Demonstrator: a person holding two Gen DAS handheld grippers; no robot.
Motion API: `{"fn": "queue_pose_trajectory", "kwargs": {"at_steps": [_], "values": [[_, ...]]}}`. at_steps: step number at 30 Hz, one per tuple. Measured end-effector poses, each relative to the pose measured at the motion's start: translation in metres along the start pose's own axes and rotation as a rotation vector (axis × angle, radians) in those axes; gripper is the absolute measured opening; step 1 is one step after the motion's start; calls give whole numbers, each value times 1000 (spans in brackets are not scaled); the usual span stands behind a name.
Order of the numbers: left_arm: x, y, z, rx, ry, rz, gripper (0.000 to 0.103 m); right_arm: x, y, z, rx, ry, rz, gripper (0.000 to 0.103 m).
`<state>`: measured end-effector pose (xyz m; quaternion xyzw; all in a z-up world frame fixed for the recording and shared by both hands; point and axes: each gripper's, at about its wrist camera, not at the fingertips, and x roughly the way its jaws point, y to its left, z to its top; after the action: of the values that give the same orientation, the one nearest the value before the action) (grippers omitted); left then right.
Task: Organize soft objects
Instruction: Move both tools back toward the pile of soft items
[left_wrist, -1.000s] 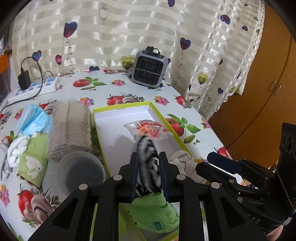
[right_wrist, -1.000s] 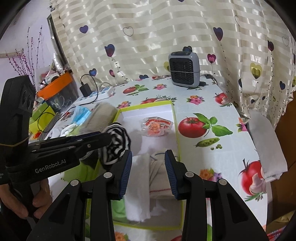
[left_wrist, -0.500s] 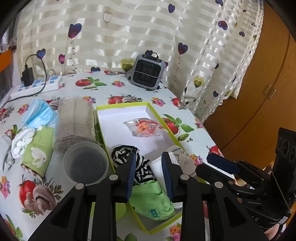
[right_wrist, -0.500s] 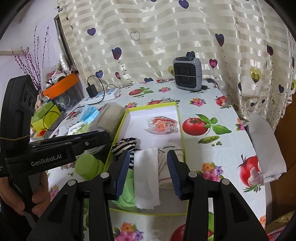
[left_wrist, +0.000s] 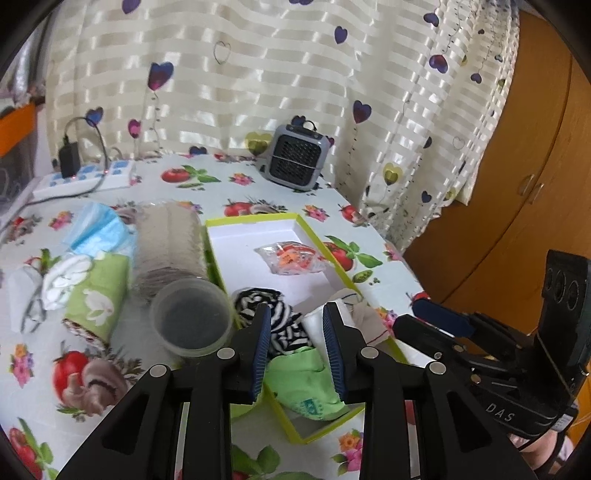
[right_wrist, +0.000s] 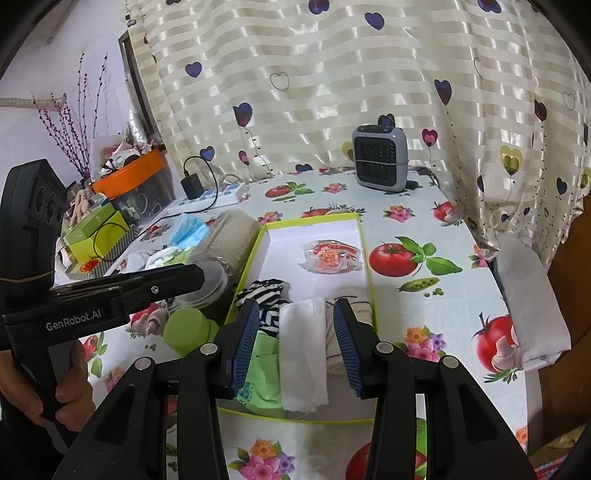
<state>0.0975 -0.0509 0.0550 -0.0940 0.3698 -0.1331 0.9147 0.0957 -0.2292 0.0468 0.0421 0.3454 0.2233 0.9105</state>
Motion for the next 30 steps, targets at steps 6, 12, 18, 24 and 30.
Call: {"fn": "queue_pose_trajectory", "kwargs": {"at_steps": [6, 12, 18, 24, 30], "values": [[-14, 4, -5, 19, -27, 92, 28, -1, 9, -1, -25, 3, 18, 43], [-24, 17, -14, 1, -31, 142, 28, -1, 21, -3, -53, 9, 38, 43], [-38, 33, -30, -42, -48, 165, 28, -4, 35, -6, -87, 2, 66, 43], [-52, 55, -46, -90, -65, 190, 28, -3, 55, -9, -130, -1, 117, 43], [-58, 85, -58, -157, -54, 234, 28, 4, 76, -12, -168, 15, 152, 43]]}}
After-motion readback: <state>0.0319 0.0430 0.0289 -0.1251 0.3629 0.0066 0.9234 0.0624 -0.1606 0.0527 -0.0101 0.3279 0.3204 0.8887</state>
